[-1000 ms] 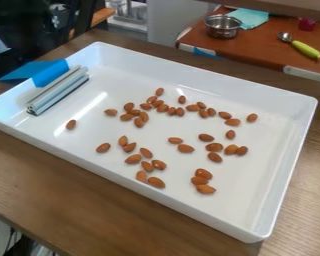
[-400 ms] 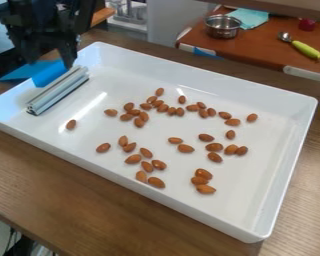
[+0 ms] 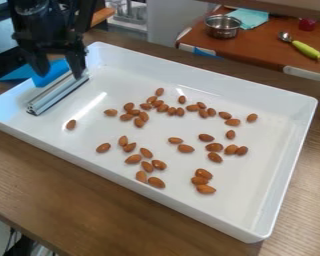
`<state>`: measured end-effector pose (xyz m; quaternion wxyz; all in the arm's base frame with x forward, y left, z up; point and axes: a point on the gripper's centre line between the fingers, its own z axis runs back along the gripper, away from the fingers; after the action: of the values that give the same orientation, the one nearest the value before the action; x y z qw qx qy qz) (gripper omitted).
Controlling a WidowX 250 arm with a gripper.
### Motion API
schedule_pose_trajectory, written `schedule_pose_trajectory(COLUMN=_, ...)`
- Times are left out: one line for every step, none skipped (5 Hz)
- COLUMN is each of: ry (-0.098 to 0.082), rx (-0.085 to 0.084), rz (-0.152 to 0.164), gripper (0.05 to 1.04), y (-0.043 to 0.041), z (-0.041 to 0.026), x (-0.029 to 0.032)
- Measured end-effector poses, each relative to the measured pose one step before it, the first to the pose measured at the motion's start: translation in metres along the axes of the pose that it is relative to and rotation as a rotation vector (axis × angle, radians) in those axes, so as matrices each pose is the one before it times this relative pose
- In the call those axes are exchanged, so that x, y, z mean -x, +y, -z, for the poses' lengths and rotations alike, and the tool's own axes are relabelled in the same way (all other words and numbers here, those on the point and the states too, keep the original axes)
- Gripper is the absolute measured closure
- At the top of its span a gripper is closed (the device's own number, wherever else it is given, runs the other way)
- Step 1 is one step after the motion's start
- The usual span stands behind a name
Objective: Sweep into pile
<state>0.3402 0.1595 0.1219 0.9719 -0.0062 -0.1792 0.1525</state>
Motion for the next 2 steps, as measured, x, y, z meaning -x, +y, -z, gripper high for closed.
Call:
schedule_pose_trajectory(ry=0.0247, rx=0.0379, rz=-0.0198, gripper=0.083, y=0.0032, z=0.00697, x=0.0004)
schedule_pose_trajectory(ry=-0.0035, rx=0.0051, rz=-0.0061, gripper=0.083, y=0.00234, z=0.00027, x=-0.0004)
